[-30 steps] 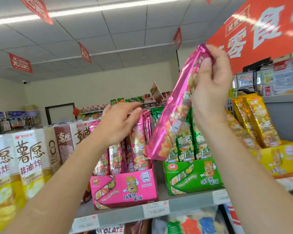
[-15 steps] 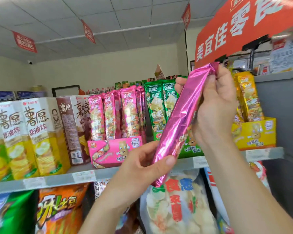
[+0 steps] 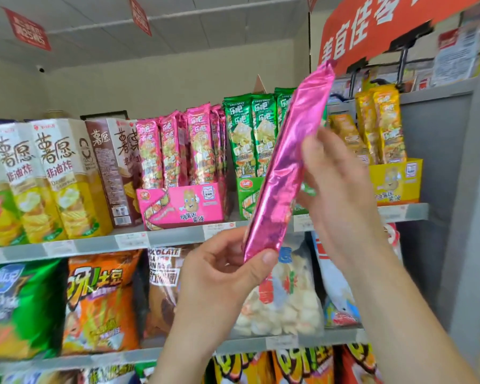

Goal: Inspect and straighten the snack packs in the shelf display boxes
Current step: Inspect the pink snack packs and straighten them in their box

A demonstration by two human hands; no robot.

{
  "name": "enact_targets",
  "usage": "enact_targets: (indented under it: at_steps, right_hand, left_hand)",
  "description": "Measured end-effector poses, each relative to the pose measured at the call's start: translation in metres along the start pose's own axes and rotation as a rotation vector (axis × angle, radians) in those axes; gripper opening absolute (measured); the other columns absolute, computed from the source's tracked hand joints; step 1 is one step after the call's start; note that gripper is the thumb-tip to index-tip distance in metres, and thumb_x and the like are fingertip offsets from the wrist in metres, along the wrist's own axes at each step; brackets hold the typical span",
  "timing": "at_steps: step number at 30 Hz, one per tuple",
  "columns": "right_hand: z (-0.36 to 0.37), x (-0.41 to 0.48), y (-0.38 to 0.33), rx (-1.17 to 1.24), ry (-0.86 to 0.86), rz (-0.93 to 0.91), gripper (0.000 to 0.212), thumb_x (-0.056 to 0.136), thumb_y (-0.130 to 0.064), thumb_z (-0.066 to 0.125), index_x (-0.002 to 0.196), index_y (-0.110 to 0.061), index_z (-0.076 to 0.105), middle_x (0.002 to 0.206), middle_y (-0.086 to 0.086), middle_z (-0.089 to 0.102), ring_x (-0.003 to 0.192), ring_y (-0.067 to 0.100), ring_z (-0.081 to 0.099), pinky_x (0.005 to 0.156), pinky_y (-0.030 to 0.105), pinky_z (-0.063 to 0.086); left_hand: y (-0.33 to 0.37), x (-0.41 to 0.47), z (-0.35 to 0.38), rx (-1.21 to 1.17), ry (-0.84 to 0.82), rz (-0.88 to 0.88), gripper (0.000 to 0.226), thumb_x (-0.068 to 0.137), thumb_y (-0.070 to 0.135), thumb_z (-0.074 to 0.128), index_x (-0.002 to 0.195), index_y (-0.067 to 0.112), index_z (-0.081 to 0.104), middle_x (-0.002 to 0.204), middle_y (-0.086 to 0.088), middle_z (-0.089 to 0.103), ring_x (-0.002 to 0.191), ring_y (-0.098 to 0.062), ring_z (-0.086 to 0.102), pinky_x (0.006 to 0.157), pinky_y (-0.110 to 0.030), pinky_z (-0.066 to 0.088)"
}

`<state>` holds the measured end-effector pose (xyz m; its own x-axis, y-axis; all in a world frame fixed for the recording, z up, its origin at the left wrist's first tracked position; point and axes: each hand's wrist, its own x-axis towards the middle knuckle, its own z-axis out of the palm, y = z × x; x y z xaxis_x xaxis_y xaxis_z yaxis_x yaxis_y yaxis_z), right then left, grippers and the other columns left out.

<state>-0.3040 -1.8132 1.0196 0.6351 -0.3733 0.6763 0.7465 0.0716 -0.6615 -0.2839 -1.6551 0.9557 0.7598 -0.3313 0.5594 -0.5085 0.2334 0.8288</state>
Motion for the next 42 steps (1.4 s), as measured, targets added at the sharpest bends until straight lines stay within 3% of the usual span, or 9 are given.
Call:
enact_targets:
  at_steps: [3, 10, 16, 22, 24, 27, 31, 37, 42]
  right_hand:
    - [-0.001, -0.023, 0.009, 0.031, -0.036, -0.009, 0.031, 0.093, -0.027, 0.062, 0.122, -0.015, 0.061, 0.087, -0.004, 0.066, 0.075, 0.008, 0.060, 0.073, 0.030, 0.054]
    - [-0.006, -0.048, 0.013, 0.069, -0.046, 0.072, 0.048, 0.082, -0.030, 0.067, 0.126, -0.012, 0.058, 0.087, 0.004, 0.067, 0.077, 0.015, 0.061, 0.073, 0.032, 0.053]
    - [-0.002, -0.071, 0.022, 0.011, -0.078, 0.099, 0.040, 0.084, -0.031, 0.067, 0.123, -0.021, 0.064, 0.102, -0.001, 0.075, 0.094, 0.014, 0.069, 0.082, 0.027, 0.056]
    - [0.001, -0.106, 0.029, -0.229, -0.175, 0.180, 0.031, 0.084, -0.077, 0.036, 0.112, -0.073, 0.048, 0.117, -0.052, 0.050, 0.115, -0.025, 0.045, 0.102, 0.012, 0.042]
    - [0.003, -0.116, 0.032, -0.255, -0.214, 0.193, 0.030, 0.086, -0.073, 0.034, 0.114, -0.076, 0.045, 0.112, -0.048, 0.055, 0.105, -0.021, 0.054, 0.087, 0.007, 0.047]
    - [0.004, -0.121, 0.037, -0.351, -0.201, 0.103, 0.034, 0.093, -0.062, 0.036, 0.125, -0.058, 0.045, 0.107, -0.041, 0.061, 0.101, -0.013, 0.060, 0.081, 0.005, 0.045]
    - [-0.005, -0.127, 0.041, -0.425, -0.232, 0.141, 0.059, 0.086, -0.070, 0.036, 0.137, -0.043, 0.045, 0.085, -0.022, 0.066, 0.080, 0.006, 0.065, 0.073, 0.025, 0.047]
    - [-0.012, -0.137, 0.043, -0.458, -0.258, 0.156, 0.044, 0.083, -0.081, 0.034, 0.121, -0.061, 0.043, 0.088, 0.000, 0.068, 0.074, 0.014, 0.065, 0.073, 0.040, 0.053]
    - [-0.025, -0.146, 0.052, -0.538, -0.307, 0.181, 0.045, 0.084, -0.080, 0.035, 0.123, -0.058, 0.043, 0.098, -0.003, 0.069, 0.083, 0.013, 0.066, 0.078, 0.041, 0.052]
  left_hand:
    - [-0.001, -0.006, 0.005, 0.057, 0.012, 0.007, 0.035, 0.063, 0.049, 0.076, 0.093, 0.033, 0.075, 0.081, 0.001, 0.075, 0.069, -0.006, 0.064, 0.062, -0.018, 0.049]
    - [-0.002, -0.016, 0.013, 0.092, -0.051, 0.001, 0.028, 0.071, 0.046, 0.071, 0.093, 0.028, 0.072, 0.081, -0.007, 0.072, 0.066, -0.013, 0.062, 0.053, -0.023, 0.051]
    - [0.000, -0.019, 0.017, 0.081, -0.051, 0.016, 0.029, 0.077, 0.036, 0.073, 0.105, 0.027, 0.071, 0.093, -0.001, 0.075, 0.083, -0.016, 0.069, 0.072, -0.025, 0.055]
    - [0.008, -0.016, 0.020, -0.003, -0.021, 0.065, 0.028, 0.075, 0.035, 0.076, 0.102, 0.028, 0.070, 0.097, 0.002, 0.075, 0.090, -0.011, 0.070, 0.075, -0.020, 0.054]
    - [0.008, -0.014, 0.019, -0.028, 0.014, 0.059, 0.025, 0.074, 0.031, 0.077, 0.096, 0.021, 0.071, 0.092, 0.000, 0.075, 0.083, -0.009, 0.069, 0.071, -0.019, 0.053]
    - [0.006, -0.012, 0.019, -0.052, 0.041, 0.055, 0.020, 0.076, 0.024, 0.073, 0.093, 0.015, 0.071, 0.088, -0.002, 0.075, 0.078, -0.008, 0.068, 0.069, -0.018, 0.053]
    - [0.012, -0.005, 0.016, -0.064, 0.060, 0.109, 0.021, 0.073, 0.034, 0.078, 0.094, 0.028, 0.074, 0.089, 0.004, 0.075, 0.080, -0.006, 0.067, 0.070, -0.020, 0.053]
    - [0.018, 0.004, 0.021, -0.192, 0.106, 0.104, 0.023, 0.073, 0.043, 0.076, 0.089, 0.027, 0.075, 0.083, 0.005, 0.072, 0.073, -0.008, 0.065, 0.065, -0.023, 0.053]
    - [0.024, 0.016, 0.019, -0.358, 0.233, 0.048, 0.021, 0.077, 0.031, 0.073, 0.094, 0.019, 0.073, 0.074, 0.005, 0.067, 0.063, -0.008, 0.060, 0.063, -0.024, 0.052]
